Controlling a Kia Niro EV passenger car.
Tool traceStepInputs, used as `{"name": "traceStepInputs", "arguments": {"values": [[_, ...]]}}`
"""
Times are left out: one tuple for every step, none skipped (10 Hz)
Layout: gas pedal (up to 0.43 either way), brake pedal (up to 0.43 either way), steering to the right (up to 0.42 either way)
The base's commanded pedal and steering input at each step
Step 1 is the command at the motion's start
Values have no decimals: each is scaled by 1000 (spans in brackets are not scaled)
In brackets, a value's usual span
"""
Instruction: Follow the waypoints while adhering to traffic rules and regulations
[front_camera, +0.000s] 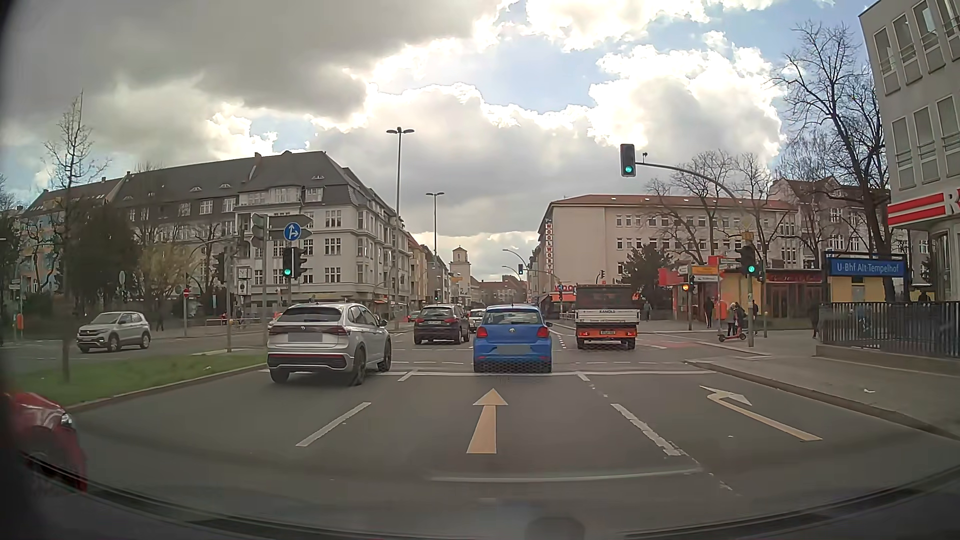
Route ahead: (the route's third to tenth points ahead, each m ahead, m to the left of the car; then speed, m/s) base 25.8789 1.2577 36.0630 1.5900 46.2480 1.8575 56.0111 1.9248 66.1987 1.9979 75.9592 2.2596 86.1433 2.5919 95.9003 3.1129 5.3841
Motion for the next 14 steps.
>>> {"name": "traceStepInputs", "arguments": {"values": [[98, 37, 6], [98, 37, 6], [98, 37, 6], [98, 37, 6], [98, 30, 6], [98, 37, 6], [98, 37, 6], [87, 30, 6], [87, 37, 6], [87, 30, 6], [87, 37, 6], [87, 37, 6], [87, 30, 6], [87, 37, 6]]}}
